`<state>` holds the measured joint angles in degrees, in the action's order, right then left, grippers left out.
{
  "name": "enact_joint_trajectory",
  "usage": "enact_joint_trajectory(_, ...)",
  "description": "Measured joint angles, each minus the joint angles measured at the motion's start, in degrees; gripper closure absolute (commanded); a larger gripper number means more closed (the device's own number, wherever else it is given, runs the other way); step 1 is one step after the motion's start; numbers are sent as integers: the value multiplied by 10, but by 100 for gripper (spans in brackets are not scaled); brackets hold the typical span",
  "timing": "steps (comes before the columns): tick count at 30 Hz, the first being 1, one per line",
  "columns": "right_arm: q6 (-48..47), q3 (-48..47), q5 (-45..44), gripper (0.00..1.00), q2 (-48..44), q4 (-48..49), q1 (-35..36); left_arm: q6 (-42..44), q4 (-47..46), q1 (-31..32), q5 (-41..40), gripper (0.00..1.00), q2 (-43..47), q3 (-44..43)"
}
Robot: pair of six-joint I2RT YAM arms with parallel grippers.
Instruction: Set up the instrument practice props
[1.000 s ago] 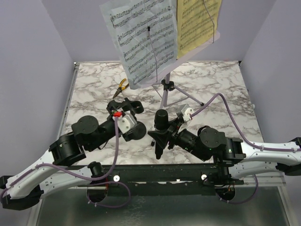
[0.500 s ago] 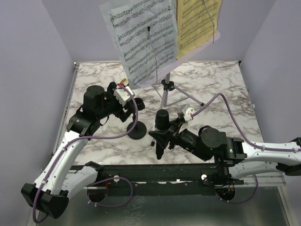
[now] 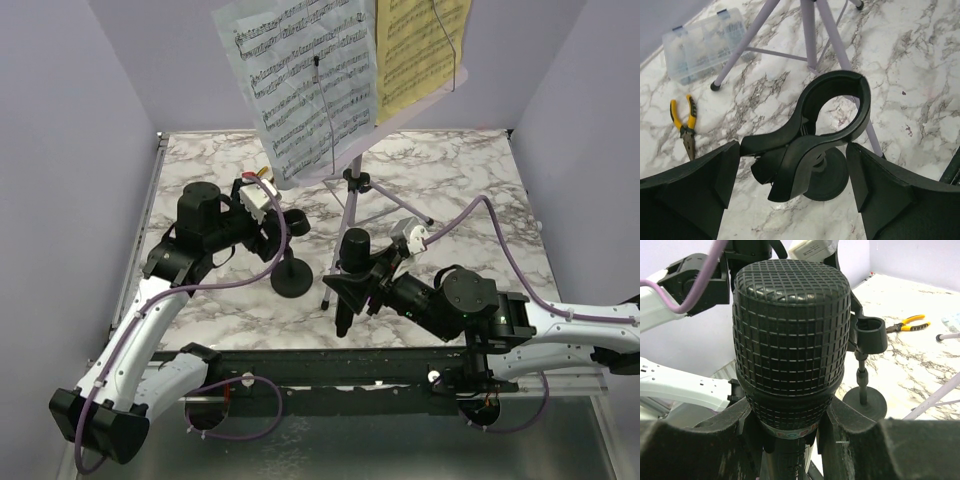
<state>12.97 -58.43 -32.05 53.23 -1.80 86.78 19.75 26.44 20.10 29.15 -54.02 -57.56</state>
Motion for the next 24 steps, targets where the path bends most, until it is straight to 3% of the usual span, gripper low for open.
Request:
enact_joint_trajectory(4, 0, 1, 0, 100, -4, 0, 0, -61, -11, -1, -39, 20, 1, 24)
enact_joint_trajectory(11, -8, 3, -1, 100, -5, 8, 0, -176, -16, -1, -29, 39, 42, 59)
enact_joint_trajectory(24, -80, -40, -20, 100, 69, 22, -39, -275, -30, -2, 16, 58, 92, 85)
